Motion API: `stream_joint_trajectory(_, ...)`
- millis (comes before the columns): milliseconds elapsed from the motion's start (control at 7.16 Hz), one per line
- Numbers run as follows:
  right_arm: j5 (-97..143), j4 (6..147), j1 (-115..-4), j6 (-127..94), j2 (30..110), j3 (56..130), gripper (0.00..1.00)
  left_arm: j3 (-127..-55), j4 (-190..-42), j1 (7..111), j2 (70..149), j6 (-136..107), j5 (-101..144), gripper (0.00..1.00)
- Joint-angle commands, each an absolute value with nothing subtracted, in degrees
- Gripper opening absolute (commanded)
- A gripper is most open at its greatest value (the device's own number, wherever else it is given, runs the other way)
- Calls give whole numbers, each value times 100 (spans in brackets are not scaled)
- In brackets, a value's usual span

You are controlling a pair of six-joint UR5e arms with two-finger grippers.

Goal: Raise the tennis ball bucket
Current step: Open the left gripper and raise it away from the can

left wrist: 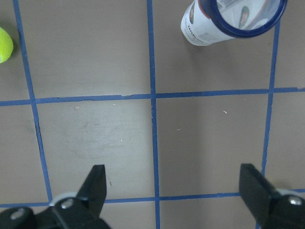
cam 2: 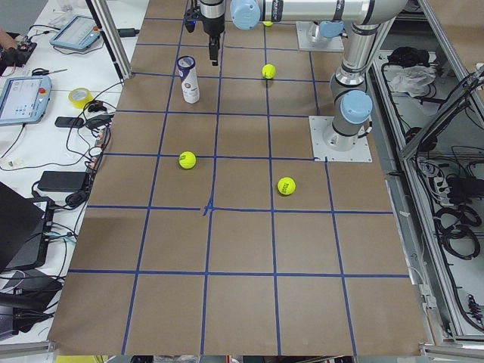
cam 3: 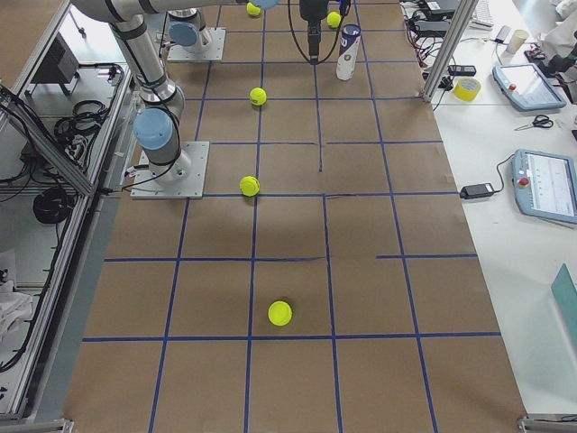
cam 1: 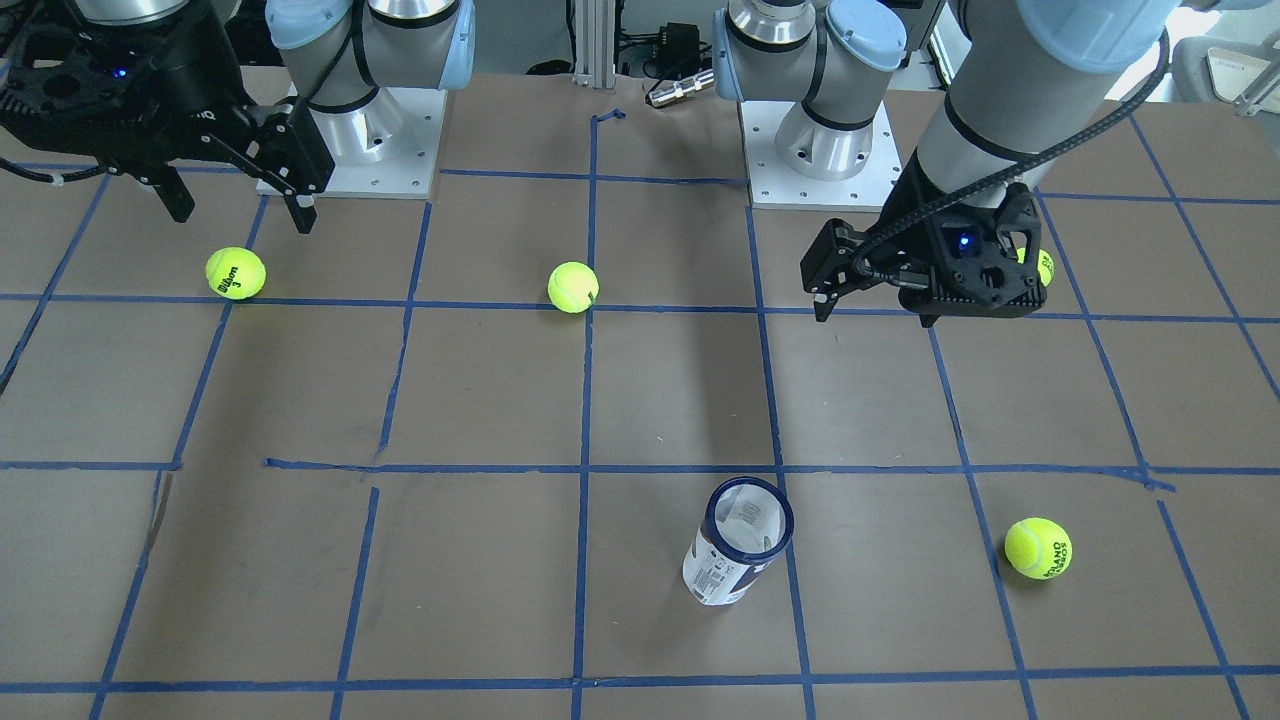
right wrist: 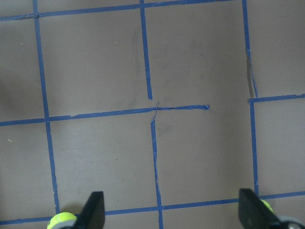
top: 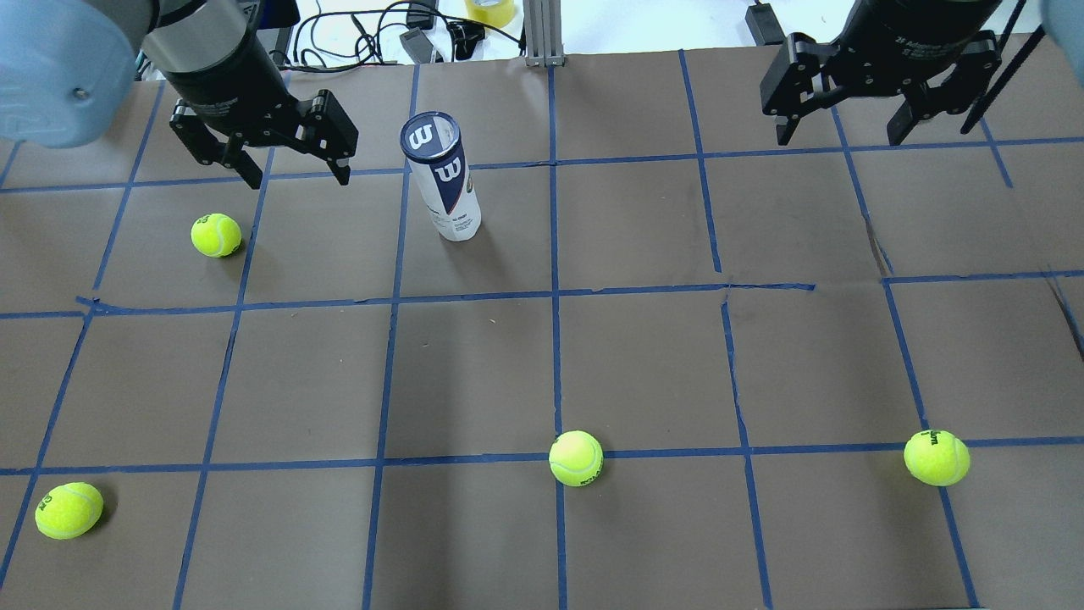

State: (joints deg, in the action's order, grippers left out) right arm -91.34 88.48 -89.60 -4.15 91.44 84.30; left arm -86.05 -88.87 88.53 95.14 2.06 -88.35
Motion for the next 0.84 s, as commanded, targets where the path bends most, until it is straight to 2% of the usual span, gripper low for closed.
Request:
stream_joint_trajectory(0, -9105, 8859, -9000, -431, 8896, 8219, 100, -8823, -8921, 8780, 9300, 229, -8815, 100)
stream_joint_trajectory(699, -9105, 8807, -9018, -431, 8824, 8156, 100, -8894, -8921, 8737, 9246, 229, -8754, 100)
